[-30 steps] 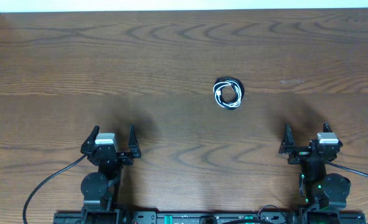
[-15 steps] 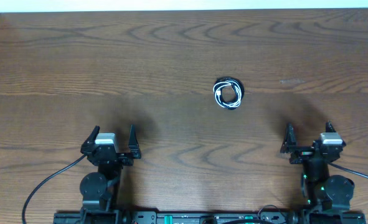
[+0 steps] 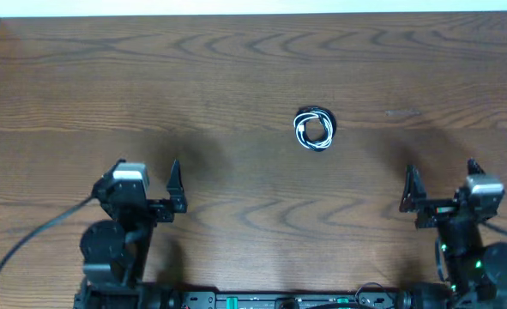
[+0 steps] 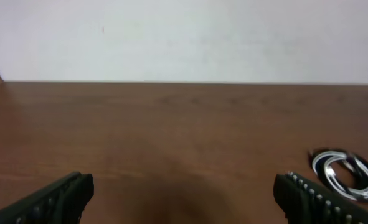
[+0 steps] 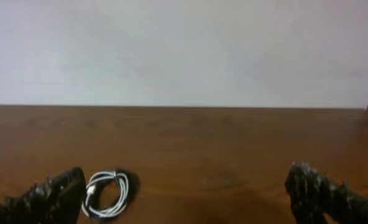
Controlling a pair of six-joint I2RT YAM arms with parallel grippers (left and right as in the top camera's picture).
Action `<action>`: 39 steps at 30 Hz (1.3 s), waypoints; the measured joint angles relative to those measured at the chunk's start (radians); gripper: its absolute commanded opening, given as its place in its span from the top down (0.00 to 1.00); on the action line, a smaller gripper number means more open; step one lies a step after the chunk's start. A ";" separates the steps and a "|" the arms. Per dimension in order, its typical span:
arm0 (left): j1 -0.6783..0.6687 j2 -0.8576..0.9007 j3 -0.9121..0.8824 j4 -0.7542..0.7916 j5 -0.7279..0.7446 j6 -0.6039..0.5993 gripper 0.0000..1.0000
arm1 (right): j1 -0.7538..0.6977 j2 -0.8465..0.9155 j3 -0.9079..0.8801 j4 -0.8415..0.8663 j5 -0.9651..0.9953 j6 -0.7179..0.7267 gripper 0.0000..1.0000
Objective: Untangle cables
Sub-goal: 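Raise both arms and move grippers toward the cable bundle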
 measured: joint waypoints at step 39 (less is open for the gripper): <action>0.000 0.801 0.768 -0.491 0.088 0.097 0.02 | 0.000 0.998 0.737 -0.454 -0.060 -0.163 0.01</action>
